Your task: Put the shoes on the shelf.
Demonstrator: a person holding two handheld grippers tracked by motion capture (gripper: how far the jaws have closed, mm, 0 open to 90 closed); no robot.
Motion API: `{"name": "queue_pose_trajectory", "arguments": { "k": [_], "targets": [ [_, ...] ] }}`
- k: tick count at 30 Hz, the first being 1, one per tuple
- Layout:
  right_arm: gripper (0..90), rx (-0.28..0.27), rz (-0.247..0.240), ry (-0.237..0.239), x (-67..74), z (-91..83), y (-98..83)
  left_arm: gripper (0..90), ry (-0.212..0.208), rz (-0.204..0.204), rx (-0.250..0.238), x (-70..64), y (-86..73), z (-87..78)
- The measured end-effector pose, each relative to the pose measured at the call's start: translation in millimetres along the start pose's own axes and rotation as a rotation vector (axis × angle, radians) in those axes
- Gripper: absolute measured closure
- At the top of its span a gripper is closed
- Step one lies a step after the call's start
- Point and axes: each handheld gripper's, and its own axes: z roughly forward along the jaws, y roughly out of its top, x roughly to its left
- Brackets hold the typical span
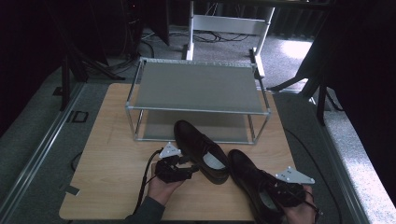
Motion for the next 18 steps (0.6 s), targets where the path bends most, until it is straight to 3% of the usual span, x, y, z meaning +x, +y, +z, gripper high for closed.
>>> {"name": "queue_pose_trajectory", "arguments": {
  "k": [4, 10, 14, 18],
  "targets": [
    [81.4, -0.045, 0.009, -0.009, -10.0, 8.5, 13.1, 36.5, 0.031, -0.026, -0.010, 3.5, 8.8, 6.2],
    [81.0, -0.081, -0.076, -0.011, -15.1, 34.0, 41.2, 24.6, 0.090, 0.008, 0.024, -4.9, 24.6, 24.1],
    [81.1, -0.094, -0.131, -0.034, -15.8, 50.3, 58.4, 21.9, 0.122, 0.012, 0.025, -6.7, 30.1, 32.3],
    [81.1, -0.114, -0.153, -0.033, -19.1, 67.2, 76.1, 20.7, 0.152, 0.026, 0.064, -10.4, 31.0, 41.0]
  ]
}}
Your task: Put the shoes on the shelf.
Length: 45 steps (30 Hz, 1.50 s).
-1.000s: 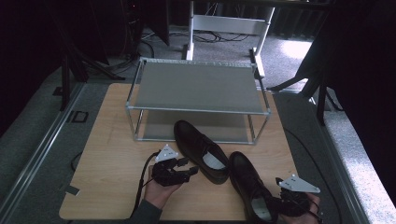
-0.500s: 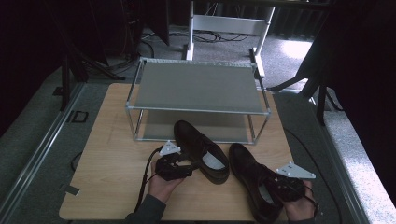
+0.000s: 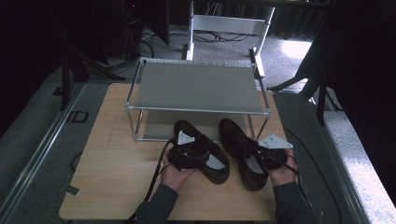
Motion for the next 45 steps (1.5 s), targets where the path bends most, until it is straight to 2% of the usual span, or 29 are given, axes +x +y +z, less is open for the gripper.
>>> {"name": "queue_pose_trajectory", "arguments": {
  "k": [3, 6, 9, 12, 13, 16, 20, 21, 23, 26, 29, 31, 35, 37, 39, 42, 43, 45],
  "targets": [
    [81.1, -0.014, -0.032, 0.011, 0.6, 17.9, 10.7, 22.5, 0.001, -0.001, 0.017, -1.0, -0.6, 4.1],
    [81.1, -0.016, -0.051, 0.014, 5.7, 37.0, 19.1, 26.3, 0.002, -0.005, 0.015, 0.2, -0.7, 3.8],
    [81.0, -0.015, -0.072, 0.009, 14.4, 52.4, 25.2, 39.6, -0.009, -0.013, 0.010, 4.4, -0.8, 1.1],
    [80.5, -0.016, -0.093, 0.018, 23.0, 63.0, 29.4, 45.1, -0.034, -0.017, 0.021, 5.7, -0.7, 0.3],
    [80.3, -0.013, -0.097, 0.030, 25.5, 66.4, 30.8, 47.9, -0.028, -0.008, 0.024, 4.7, -0.2, 0.4],
    [80.1, -0.017, -0.095, 0.037, 25.9, 67.5, 34.0, 48.0, -0.007, 0.003, 0.038, 0.4, 1.9, 1.6],
    [80.2, -0.019, -0.100, 0.030, 26.2, 68.2, 35.3, 41.3, -0.006, 0.014, 0.039, -4.4, 2.7, 3.7],
    [80.2, -0.034, -0.077, 0.038, 25.2, 69.3, 36.0, 39.6, -0.004, 0.015, 0.039, -4.4, 3.2, 4.2],
    [80.1, -0.047, -0.075, 0.069, 25.0, 70.0, 37.4, 46.5, 0.010, 0.016, 0.040, -3.3, 3.5, 5.1],
    [80.0, -0.053, -0.080, 0.086, 24.6, 71.0, 39.0, 52.8, -0.022, 0.011, 0.041, -0.8, 3.3, 4.7],
    [79.6, -0.020, -0.102, 0.081, 22.2, 76.6, 38.4, 55.9, -0.037, 0.018, 0.034, -0.7, 3.3, 4.3],
    [78.6, -0.013, -0.082, 0.094, 17.8, 78.0, 36.6, 55.8, -0.047, 0.018, 0.032, 0.4, 3.0, 3.7],
    [79.5, -0.028, -0.081, 0.066, 18.2, 78.1, 34.7, 56.4, -0.058, 0.015, 0.024, 1.1, 2.3, 3.0],
    [79.7, -0.040, -0.106, 0.039, 24.7, 80.3, 36.2, 59.3, -0.059, 0.017, 0.019, 0.6, 2.3, 2.2],
    [79.6, -0.042, -0.111, 0.054, 26.1, 82.7, 38.6, 59.7, -0.067, 0.012, 0.023, 2.3, 2.3, 1.7],
    [78.5, -0.004, -0.121, 0.086, 22.7, 83.0, 39.7, 59.5, -0.091, -0.003, 0.018, 5.3, 2.2, 0.5],
    [76.6, 0.016, -0.123, 0.079, 21.6, 82.7, 38.9, 59.4, -0.093, -0.003, 0.018, 5.7, 2.3, 0.6],
    [66.3, 0.045, -0.110, 0.080, 17.9, 81.0, 36.3, 59.0, -0.100, -0.008, 0.016, 7.1, 1.8, -0.3]
  ]
}}
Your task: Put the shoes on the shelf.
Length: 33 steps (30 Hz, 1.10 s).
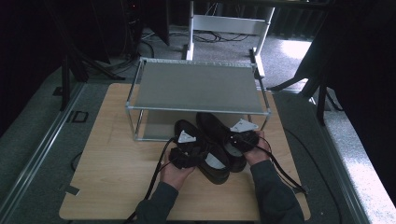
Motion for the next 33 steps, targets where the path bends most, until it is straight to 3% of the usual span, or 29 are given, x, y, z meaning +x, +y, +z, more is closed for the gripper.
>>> {"name": "queue_pose_trajectory", "arguments": {
  "k": [4, 9, 10, 14, 17, 23, 29, 33],
  "targets": [
    [54.8, -0.004, 0.042, 0.011, 3.0, -19.9, -7.1, 57.9, -0.012, -0.017, -0.024, 5.0, -3.5, -5.9],
    [49.1, -0.029, 0.131, 0.023, 15.1, -51.7, -8.0, 55.5, -0.023, -0.025, -0.070, 9.4, -7.1, -18.1],
    [49.1, -0.029, 0.131, 0.023, 15.1, -51.7, -8.0, 55.3, -0.023, -0.025, -0.070, 9.4, -7.1, -18.1],
    [47.7, -0.015, 0.226, 0.150, 28.2, -63.2, -8.1, 54.4, -0.013, -0.021, -0.097, 12.1, -9.1, -28.7],
    [47.0, 0.014, 0.251, 0.199, 33.3, -61.7, -9.2, 53.9, -0.005, -0.027, -0.099, 15.7, -11.7, -32.7],
    [46.4, 0.114, 0.293, 0.219, 34.4, -48.5, -11.6, 53.4, 0.006, -0.045, -0.085, 22.9, -19.0, -33.4],
    [54.3, 0.171, 0.288, 0.239, 38.4, -37.1, -7.2, 53.4, 0.006, -0.056, -0.084, 25.4, -22.9, -32.3],
    [63.0, 0.227, 0.257, 0.222, 44.5, -31.7, -4.8, 53.4, 0.008, -0.053, -0.087, 25.8, -23.0, -33.1]
  ]
}}
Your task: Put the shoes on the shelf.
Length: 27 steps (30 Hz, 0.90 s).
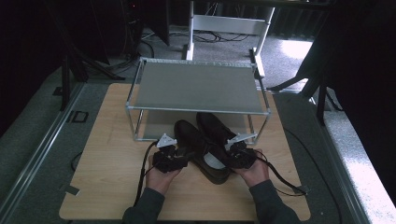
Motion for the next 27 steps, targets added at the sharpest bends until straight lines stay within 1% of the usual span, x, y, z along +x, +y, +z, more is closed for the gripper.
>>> {"name": "queue_pose_trajectory", "arguments": {
  "k": [3, 4, 9, 12, 14, 16, 19, 21, 23, 27],
  "targets": [
    [66.2, 0.030, 0.027, 0.016, -2.2, 2.6, 1.9, 53.4, -0.001, 0.000, -0.004, -0.2, -0.4, -0.3],
    [67.8, 0.039, 0.034, 0.016, -1.7, 3.2, 2.5, 53.4, 0.000, 0.001, -0.003, -0.1, -0.6, -0.3],
    [75.1, 0.070, 0.028, -0.001, 0.0, 4.2, 5.7, 53.4, 0.002, -0.002, -0.002, 0.3, -2.2, 0.1],
    [77.3, 0.077, 0.032, -0.014, 0.5, 4.1, 6.6, 53.4, 0.008, 0.001, 0.000, 2.0, -3.4, -0.6],
    [78.4, 0.078, 0.019, -0.028, 1.7, 4.1, 6.9, 53.4, 0.013, -0.001, 0.003, 4.1, -4.3, -1.9],
    [79.4, 0.076, 0.019, -0.046, 3.4, 4.0, 6.9, 53.5, 0.017, -0.006, 0.000, 5.6, -5.1, -2.8],
    [80.2, 0.064, 0.026, -0.056, 4.5, 3.7, 6.0, 53.4, 0.022, -0.011, -0.002, 8.0, -6.6, -4.3],
    [80.4, 0.040, 0.050, -0.047, 2.9, 2.8, 4.4, 53.3, 0.024, -0.014, -0.003, 9.3, -7.5, -5.3],
    [80.5, 0.022, 0.080, -0.028, -0.3, 1.8, 3.5, 53.1, 0.028, -0.016, -0.004, 10.5, -8.2, -6.4],
    [80.5, -0.005, 0.102, -0.014, -1.5, 0.1, 3.9, 52.8, 0.032, -0.020, -0.007, 12.9, -9.1, -8.7]
  ]
}}
